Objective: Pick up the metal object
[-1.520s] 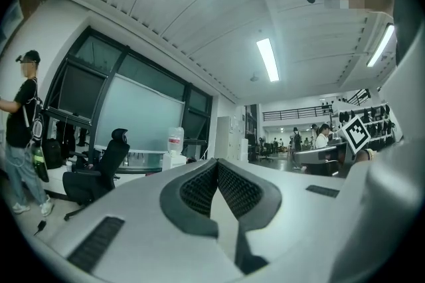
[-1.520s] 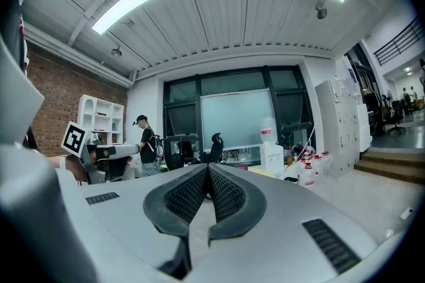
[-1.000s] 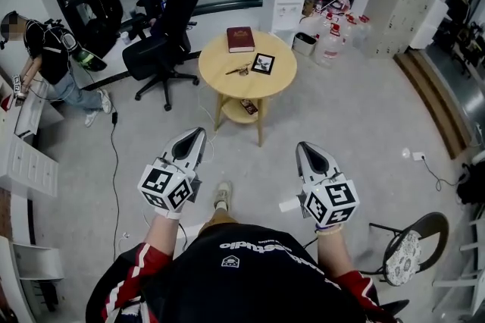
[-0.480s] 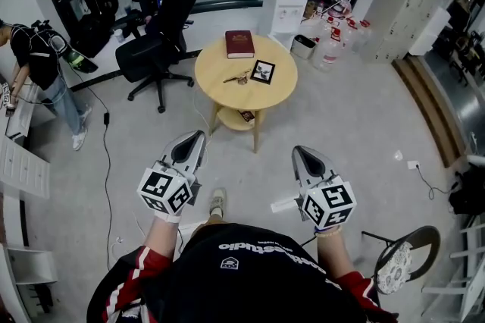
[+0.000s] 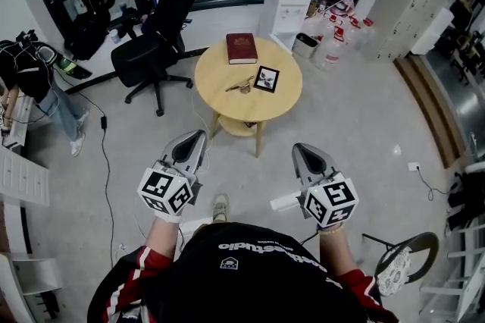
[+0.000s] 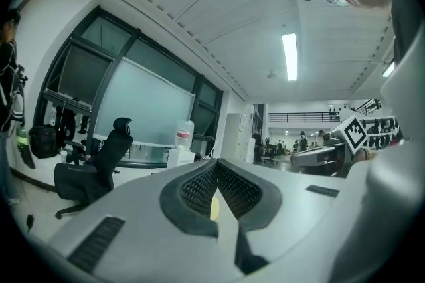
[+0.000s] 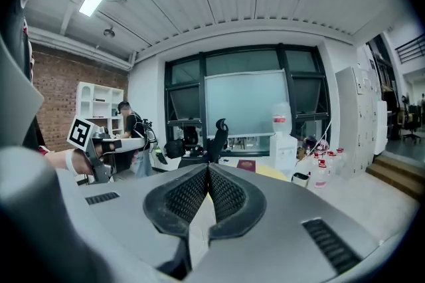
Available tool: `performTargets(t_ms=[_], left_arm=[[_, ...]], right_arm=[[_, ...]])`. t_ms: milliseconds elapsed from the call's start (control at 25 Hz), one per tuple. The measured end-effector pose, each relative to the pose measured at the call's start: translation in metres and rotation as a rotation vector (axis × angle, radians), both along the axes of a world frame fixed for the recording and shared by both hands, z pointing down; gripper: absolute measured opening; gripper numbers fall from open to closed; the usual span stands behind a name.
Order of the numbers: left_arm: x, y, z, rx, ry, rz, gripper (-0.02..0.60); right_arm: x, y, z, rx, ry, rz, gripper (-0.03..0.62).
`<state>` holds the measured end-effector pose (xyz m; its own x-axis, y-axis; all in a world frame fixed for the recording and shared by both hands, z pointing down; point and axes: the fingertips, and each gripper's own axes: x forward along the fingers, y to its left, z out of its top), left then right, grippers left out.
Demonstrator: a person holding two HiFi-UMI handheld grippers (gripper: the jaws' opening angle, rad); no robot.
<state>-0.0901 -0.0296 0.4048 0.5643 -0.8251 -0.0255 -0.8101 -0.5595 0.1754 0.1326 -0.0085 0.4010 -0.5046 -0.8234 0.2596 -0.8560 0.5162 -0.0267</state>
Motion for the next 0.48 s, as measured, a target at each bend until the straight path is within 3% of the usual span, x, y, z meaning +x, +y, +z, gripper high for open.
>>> performTargets(t_ms=[480], left_arm=[[-0.029,-0.106,0.000,-0.018,0.017,0.059,0.017]], right_arm=[[-0.036,-0.092,-0.002,-0.020,0.013,0.036,0.029]])
